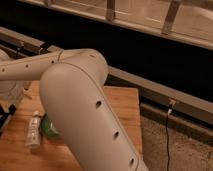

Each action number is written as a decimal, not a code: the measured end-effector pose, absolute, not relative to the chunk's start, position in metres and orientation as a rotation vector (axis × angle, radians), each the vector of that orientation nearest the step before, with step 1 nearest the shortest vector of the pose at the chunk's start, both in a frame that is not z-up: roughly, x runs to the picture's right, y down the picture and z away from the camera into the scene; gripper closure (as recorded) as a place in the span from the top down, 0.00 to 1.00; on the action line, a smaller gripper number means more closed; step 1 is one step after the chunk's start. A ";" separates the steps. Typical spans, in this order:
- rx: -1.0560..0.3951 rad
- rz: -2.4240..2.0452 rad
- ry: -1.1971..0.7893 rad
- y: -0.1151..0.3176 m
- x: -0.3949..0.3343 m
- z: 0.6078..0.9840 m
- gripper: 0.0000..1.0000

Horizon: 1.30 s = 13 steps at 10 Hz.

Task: Place the bottle in the ceramic bowl

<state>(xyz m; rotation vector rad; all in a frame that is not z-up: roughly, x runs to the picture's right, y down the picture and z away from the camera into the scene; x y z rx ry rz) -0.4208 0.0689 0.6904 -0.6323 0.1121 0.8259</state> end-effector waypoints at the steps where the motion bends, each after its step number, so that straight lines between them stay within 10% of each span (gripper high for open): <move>1: -0.635 0.824 0.116 0.070 -0.420 0.692 0.65; 13: -0.784 0.729 0.096 0.121 -0.443 0.767 0.65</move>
